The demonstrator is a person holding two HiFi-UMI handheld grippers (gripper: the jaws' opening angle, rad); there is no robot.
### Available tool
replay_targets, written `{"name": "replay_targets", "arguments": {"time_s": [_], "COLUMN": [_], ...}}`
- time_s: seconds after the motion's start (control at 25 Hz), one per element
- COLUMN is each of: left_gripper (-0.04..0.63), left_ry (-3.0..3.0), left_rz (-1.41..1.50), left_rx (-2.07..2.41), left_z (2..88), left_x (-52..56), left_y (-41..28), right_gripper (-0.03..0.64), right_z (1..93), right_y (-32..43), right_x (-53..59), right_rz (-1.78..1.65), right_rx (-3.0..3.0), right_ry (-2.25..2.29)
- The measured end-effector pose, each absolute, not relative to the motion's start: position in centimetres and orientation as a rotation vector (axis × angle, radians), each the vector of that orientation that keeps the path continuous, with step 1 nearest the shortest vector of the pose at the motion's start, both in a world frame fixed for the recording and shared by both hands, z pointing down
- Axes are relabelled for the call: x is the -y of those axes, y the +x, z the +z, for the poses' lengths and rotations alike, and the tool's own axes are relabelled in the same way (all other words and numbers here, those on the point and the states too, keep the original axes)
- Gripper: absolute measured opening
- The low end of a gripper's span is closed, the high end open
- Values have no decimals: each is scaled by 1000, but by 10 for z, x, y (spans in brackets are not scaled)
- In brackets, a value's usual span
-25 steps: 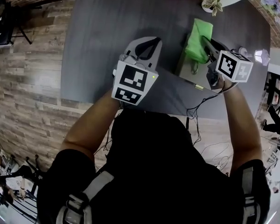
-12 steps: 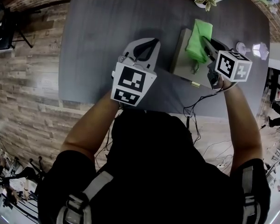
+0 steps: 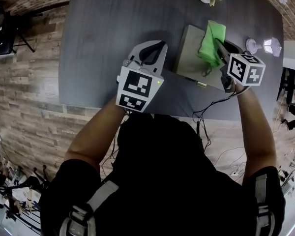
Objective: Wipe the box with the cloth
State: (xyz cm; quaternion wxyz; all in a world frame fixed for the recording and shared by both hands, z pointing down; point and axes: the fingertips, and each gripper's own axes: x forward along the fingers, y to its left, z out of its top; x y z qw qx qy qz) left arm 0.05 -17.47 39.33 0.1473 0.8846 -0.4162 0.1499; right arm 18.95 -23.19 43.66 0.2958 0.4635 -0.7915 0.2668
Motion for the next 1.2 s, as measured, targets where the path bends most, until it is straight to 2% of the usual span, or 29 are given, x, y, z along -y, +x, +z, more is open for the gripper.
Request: {"name": "replay_targets", "arguments": {"time_s": [1.2], "left_gripper": [9], "left_ry": [2584], "left_rz": [502], "left_rx": [1157], "left_z": [394], "left_x": [144], "left_y": [106], "right_gripper": [38], "right_z": [447], "right_y": [353], "right_x": [199], "right_rz": [762], "right_rx": [2010], "right_ry": [1404]}}
